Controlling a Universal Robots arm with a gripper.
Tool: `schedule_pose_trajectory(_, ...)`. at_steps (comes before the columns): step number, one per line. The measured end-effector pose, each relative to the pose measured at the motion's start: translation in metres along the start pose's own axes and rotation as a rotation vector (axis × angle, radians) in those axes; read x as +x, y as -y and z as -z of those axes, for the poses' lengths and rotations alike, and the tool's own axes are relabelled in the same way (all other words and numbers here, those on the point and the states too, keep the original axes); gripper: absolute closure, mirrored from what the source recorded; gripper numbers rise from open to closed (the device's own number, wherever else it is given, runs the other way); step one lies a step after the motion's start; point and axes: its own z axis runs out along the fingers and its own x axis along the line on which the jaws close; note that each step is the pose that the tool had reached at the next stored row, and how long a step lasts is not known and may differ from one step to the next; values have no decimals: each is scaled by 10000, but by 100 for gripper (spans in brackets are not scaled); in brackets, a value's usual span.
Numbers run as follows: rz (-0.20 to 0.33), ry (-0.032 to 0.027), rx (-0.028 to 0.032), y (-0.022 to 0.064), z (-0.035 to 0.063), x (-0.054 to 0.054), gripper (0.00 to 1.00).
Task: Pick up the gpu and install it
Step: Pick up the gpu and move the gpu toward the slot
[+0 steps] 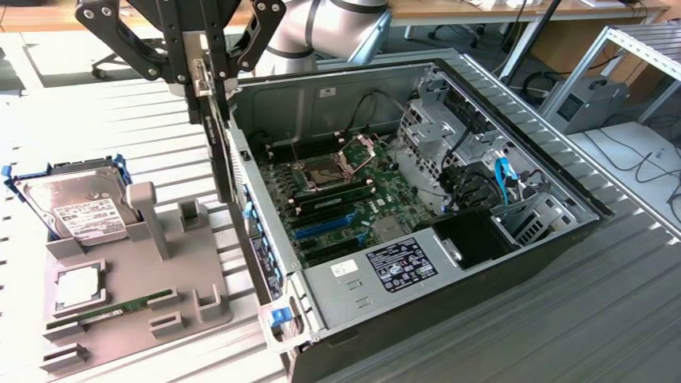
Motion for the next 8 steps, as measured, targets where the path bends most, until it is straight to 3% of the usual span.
schedule_pose_trajectory(8, 5, 11, 168, -3, -5, -36, 74)
